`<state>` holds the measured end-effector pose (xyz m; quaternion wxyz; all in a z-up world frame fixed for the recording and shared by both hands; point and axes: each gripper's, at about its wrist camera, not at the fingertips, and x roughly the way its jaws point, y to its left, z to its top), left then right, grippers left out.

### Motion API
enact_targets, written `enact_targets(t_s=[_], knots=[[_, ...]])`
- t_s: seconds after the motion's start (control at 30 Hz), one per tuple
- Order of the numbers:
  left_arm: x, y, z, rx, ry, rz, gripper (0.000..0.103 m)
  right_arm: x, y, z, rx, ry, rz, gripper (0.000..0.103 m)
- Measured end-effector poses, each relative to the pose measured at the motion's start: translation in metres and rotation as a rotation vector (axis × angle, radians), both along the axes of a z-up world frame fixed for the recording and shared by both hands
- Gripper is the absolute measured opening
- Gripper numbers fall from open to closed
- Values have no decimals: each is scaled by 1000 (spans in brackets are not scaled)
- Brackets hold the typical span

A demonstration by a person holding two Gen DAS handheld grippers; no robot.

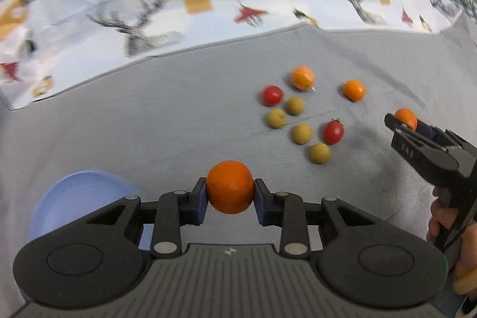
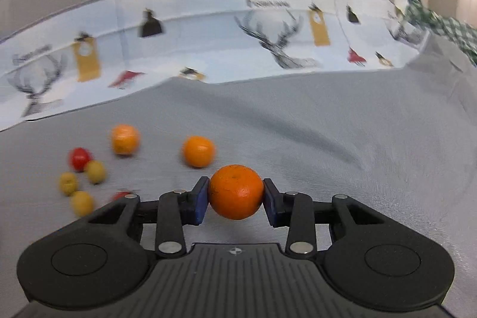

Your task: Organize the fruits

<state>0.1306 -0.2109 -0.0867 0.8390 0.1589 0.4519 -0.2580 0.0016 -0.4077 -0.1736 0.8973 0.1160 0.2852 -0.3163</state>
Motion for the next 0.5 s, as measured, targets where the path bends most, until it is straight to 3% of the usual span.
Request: enact_targets(t_s=[0.2, 0.5], knots=[[-19, 75, 35, -21, -56, 105, 35, 0, 77, 42, 9, -63, 206, 40], [-37, 188, 50, -52, -86, 281, 35, 11, 204, 86, 46, -81, 527, 40]])
